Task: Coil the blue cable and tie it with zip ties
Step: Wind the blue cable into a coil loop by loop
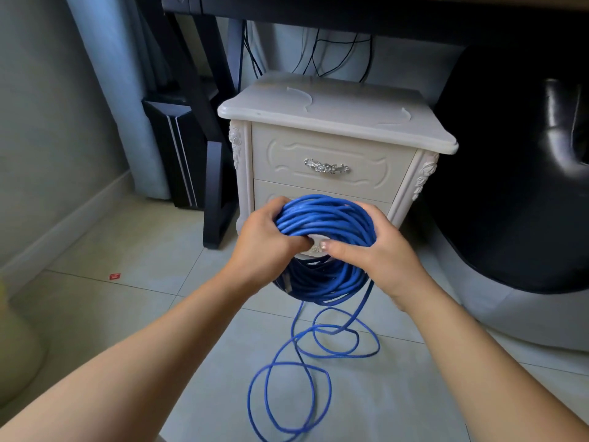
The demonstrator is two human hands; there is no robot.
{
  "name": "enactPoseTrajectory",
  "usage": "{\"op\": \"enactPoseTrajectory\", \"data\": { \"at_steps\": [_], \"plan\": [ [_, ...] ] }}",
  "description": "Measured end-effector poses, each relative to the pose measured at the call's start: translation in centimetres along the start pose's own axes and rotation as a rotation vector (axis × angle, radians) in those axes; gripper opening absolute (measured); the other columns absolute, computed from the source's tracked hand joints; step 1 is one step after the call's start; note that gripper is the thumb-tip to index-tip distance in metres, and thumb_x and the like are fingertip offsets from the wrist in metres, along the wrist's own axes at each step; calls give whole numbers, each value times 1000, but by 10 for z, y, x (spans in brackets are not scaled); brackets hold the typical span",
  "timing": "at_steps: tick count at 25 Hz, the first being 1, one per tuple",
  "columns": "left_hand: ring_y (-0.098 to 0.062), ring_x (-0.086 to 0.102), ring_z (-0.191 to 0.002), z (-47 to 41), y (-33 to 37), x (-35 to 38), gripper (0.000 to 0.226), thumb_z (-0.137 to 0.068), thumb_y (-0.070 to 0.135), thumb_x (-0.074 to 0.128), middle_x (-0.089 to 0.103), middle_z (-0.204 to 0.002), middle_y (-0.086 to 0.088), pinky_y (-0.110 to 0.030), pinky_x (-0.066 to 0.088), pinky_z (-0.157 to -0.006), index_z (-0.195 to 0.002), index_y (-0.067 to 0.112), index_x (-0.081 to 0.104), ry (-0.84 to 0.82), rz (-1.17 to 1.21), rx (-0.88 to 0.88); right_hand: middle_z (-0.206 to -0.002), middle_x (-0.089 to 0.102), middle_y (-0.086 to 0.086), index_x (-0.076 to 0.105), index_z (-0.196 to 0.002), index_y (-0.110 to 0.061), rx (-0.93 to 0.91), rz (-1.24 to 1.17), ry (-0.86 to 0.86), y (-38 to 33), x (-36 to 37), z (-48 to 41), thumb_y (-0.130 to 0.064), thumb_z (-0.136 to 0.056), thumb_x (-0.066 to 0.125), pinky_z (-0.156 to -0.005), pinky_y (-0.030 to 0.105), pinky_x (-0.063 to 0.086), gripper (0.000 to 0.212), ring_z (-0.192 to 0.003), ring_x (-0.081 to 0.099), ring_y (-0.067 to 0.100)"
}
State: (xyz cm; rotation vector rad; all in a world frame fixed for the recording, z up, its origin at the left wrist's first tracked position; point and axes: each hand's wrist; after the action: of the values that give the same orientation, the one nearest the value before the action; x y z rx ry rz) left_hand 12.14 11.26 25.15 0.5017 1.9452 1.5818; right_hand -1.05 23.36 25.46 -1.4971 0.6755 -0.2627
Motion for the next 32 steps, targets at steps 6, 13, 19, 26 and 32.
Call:
{"op": "enactPoseTrajectory", "data": {
  "at_steps": [6,13,19,26,32],
  "plan": [
    [-18,57,-66,-3,5,0,23,-71,0,67,59,-67,-2,-43,52,-75,-90,11,62,183,503,-197,-107,70,14,60,-116,-17,91,-491,127,12,25,2,-21,-68,80,-95,50,53,52,-102,69,31],
    [-23,59,-76,7,-1,10,24,-78,6,69,60,-76,-5,-43,52,-79,-99,13,60,44,490,-326,-77,66,6,62,-96,-13,140,-351,228,11,16,-4,-5,-61,71,-90,60,52,37,-77,70,30],
    [5,56,-114,-5,-1,-12,80,-73,19,83,56,-127,13,-23,47,-95,-136,43,41,-90,-15,-21,-78,63,-12,57,-94,-32,10,94,267,1,4,-2,-1,-64,70,-65,22,50,45,-67,60,2],
    [-6,59,-89,3,-6,-2,57,-70,26,76,63,-100,12,-27,50,-79,-122,31,53,-159,-528,341,-91,63,-13,52,-106,-40,-159,615,30,-11,12,11,-15,-71,66,-70,28,47,46,-81,57,11],
    [-2,56,-59,5,0,0,30,-65,13,71,63,-68,15,-19,45,-57,-89,25,59,-7,-277,210,-99,68,-13,55,-117,-41,-117,278,-20,-16,-5,9,-19,-71,81,-68,18,52,58,-83,67,4]
  ]
}}
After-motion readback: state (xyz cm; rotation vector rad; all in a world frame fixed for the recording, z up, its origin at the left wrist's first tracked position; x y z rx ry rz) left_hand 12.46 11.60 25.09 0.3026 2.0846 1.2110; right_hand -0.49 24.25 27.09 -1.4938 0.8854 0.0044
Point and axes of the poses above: each hand's wrist, its own z-axis away from the middle knuckle, its own x-axis out of the palm, y = z × x
